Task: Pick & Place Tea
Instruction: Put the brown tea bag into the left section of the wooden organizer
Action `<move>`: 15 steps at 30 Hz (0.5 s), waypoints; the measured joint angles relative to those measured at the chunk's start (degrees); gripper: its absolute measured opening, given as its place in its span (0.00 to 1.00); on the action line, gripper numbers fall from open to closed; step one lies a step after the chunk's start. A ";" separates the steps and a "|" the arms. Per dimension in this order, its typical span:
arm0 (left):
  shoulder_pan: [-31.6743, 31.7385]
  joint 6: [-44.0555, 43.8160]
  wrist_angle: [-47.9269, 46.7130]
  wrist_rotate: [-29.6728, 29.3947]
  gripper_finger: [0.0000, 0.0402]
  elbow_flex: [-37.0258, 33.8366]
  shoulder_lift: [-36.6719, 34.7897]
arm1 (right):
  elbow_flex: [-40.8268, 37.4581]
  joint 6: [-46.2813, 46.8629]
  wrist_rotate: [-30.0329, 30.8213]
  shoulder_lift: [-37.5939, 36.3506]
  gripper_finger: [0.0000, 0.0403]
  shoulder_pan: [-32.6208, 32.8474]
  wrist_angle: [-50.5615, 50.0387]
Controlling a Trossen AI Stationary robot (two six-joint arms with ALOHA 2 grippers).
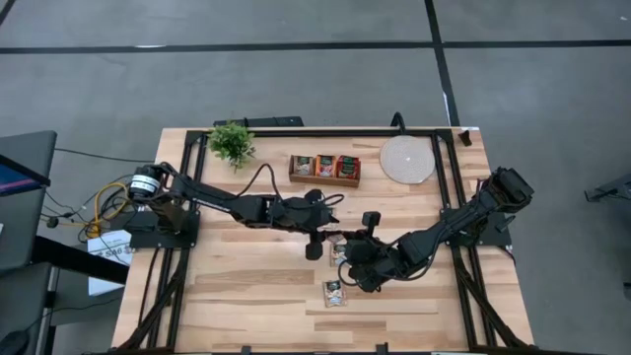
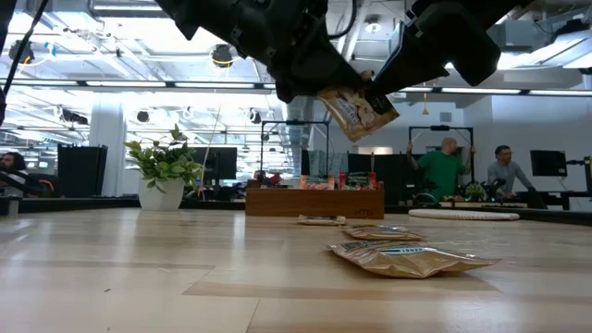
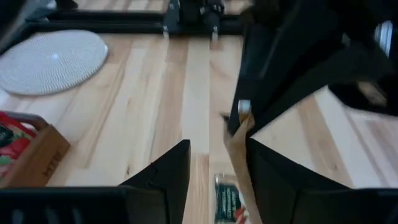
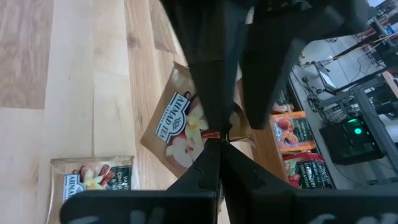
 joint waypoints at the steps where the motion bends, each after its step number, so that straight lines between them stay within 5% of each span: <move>1: 0.19 -0.09 0.72 0.00 0.36 0.00 -0.10 | 0.00 0.00 0.14 0.00 0.00 0.00 0.02; 6: 0.33 -0.81 0.72 0.04 0.32 0.02 -0.10 | 0.00 -0.02 0.03 -0.02 0.00 0.00 0.01; 15: 0.35 -0.37 0.43 1.62 0.02 0.04 -0.02 | -0.02 0.00 -0.08 -0.02 0.00 -0.02 0.09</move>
